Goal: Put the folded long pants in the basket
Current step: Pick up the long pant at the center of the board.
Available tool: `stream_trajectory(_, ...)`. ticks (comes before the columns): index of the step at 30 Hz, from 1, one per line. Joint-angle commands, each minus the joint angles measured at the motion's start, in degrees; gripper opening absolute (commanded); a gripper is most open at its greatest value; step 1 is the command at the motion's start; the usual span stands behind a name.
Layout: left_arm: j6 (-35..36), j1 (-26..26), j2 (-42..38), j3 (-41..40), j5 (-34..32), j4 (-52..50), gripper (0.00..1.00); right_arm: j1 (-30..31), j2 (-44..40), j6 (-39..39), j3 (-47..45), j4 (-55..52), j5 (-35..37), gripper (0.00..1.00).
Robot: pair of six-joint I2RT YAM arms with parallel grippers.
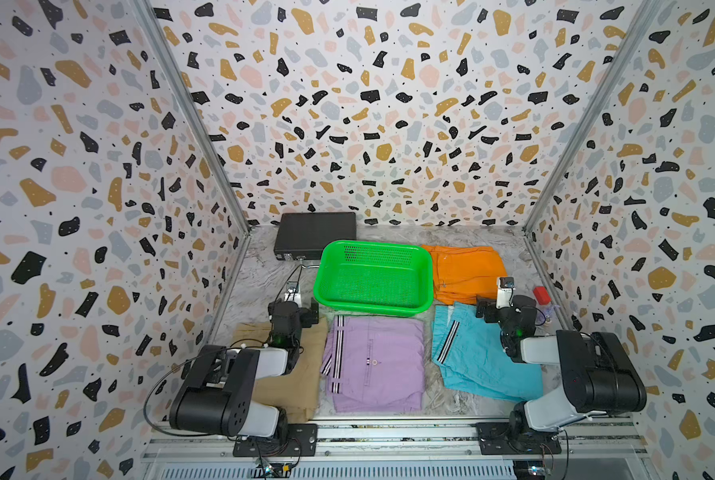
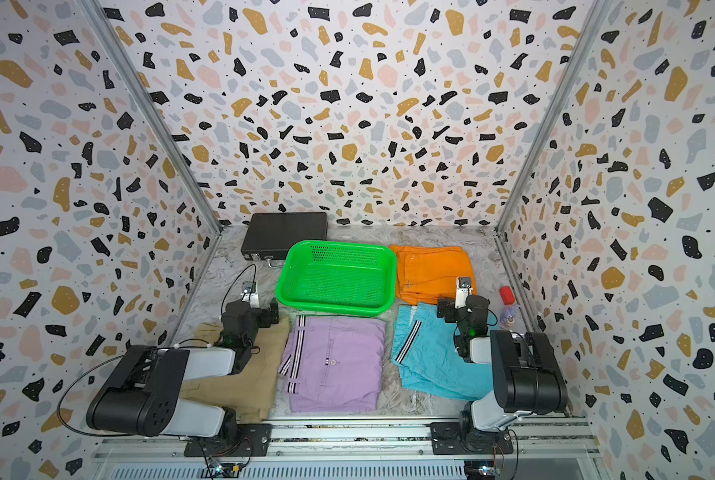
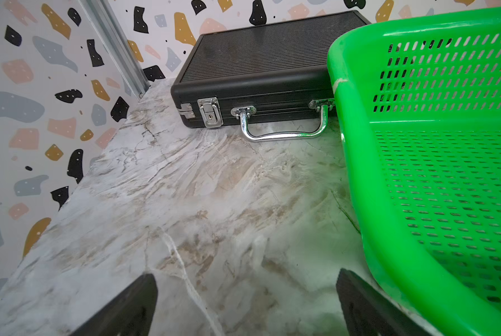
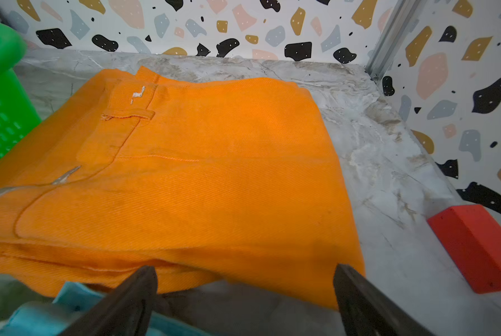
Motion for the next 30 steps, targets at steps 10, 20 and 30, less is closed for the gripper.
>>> stream_trajectory(10,-1.7,5.3,-0.7,0.8,10.7,1.7,1.00,-1.0,-0.8,1.0,-2.0,4.2,-2.5,1.00)
stream_trajectory(20,-2.4,6.4,-0.7,-0.1,11.8,3.3,1.00,-1.8,-0.8,2.2,-2.5,5.3,-1.8,1.00)
stream_trajectory(30,-11.6,-10.5,-35.4,2.4,-24.0,-31.7,1.00,0.1,-23.0,20.6,4.6,-30.6,25.3,1.00)
